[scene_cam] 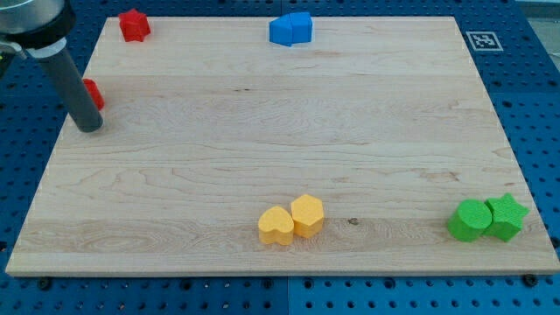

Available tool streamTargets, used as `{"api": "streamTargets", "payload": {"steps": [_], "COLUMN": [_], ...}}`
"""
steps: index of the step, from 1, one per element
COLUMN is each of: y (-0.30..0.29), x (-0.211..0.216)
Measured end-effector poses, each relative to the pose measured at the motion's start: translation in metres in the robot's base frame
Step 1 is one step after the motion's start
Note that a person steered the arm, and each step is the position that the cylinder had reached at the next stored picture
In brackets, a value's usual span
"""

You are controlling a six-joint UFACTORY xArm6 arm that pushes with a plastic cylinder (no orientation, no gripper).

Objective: Push the red circle near to the red star

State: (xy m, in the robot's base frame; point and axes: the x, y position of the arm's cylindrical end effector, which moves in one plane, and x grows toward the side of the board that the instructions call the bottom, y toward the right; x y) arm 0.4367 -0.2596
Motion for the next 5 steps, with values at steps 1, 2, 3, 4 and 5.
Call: {"api": "streamTargets", "payload": {"steps": [1, 2, 3, 4, 5], "y": [-0.028, -0.045, -0.039, -0.032, -0.025], "x": [-0.002, -0.013, -0.023, -0.049, -0.062]}}
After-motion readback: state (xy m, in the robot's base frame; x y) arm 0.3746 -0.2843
